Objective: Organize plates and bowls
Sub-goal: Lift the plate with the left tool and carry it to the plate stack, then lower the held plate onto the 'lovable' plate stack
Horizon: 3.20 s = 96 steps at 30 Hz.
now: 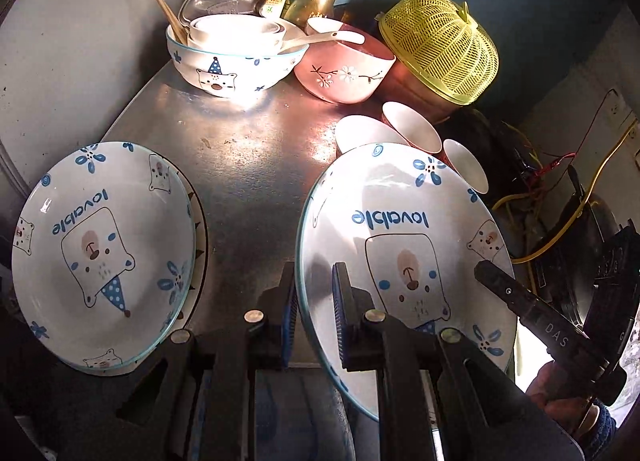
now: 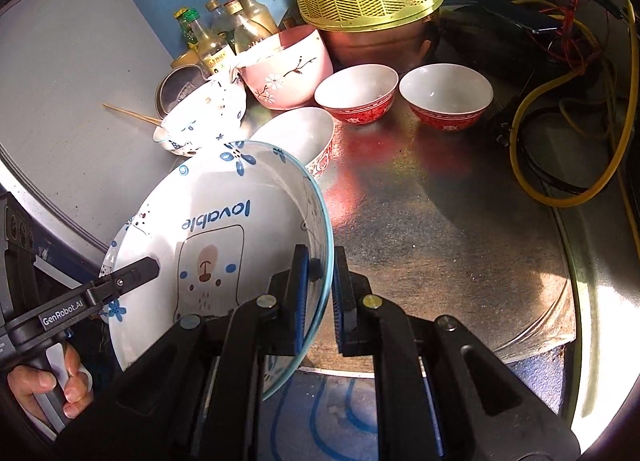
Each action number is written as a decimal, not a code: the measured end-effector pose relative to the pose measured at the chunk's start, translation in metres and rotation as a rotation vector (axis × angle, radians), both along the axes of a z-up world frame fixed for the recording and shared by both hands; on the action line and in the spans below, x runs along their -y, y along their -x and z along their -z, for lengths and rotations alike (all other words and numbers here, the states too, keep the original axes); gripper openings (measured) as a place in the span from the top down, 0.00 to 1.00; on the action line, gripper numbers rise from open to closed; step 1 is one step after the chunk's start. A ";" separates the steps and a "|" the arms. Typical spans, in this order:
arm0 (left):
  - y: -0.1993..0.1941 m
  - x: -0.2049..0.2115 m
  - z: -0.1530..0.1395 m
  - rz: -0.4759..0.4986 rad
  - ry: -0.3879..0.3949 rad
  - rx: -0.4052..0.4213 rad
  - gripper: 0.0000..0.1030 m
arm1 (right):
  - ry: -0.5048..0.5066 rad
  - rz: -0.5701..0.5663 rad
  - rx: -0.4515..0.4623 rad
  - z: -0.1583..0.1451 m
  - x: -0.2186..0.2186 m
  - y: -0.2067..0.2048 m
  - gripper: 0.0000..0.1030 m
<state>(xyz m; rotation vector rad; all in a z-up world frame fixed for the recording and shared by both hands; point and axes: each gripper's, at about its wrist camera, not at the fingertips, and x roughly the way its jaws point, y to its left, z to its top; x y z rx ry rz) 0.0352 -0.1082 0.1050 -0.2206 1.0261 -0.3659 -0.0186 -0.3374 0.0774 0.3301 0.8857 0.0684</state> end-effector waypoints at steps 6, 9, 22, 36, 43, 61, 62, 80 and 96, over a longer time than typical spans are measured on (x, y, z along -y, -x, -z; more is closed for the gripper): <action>0.001 -0.025 0.001 -0.062 -0.001 0.001 0.85 | 0.005 -0.061 -0.001 -0.001 -0.023 -0.012 0.88; 0.001 -0.037 0.001 -0.091 -0.003 0.001 0.85 | 0.005 -0.089 -0.003 -0.001 -0.033 -0.019 0.88; 0.005 -0.081 0.003 -0.201 -0.010 -0.005 0.85 | 0.011 -0.197 -0.010 0.003 -0.076 -0.040 0.88; 0.006 -0.123 0.008 -0.304 -0.014 -0.016 0.85 | 0.007 -0.290 -0.020 0.007 -0.122 -0.056 0.88; 0.006 -0.141 0.012 -0.342 -0.019 -0.026 0.85 | 0.005 -0.329 -0.030 0.013 -0.144 -0.065 0.88; 0.003 -0.184 0.030 -0.433 -0.031 -0.062 0.85 | 0.013 -0.411 -0.063 0.031 -0.194 -0.089 0.88; 0.003 -0.186 0.031 -0.437 -0.032 -0.066 0.85 | 0.013 -0.413 -0.066 0.032 -0.196 -0.090 0.88; -0.005 -0.203 0.039 -0.453 -0.043 -0.086 0.85 | 0.028 -0.431 -0.072 0.045 -0.217 -0.106 0.88; -0.015 -0.192 0.046 -0.418 -0.062 -0.130 0.75 | 0.055 -0.418 -0.074 0.048 -0.211 -0.108 0.88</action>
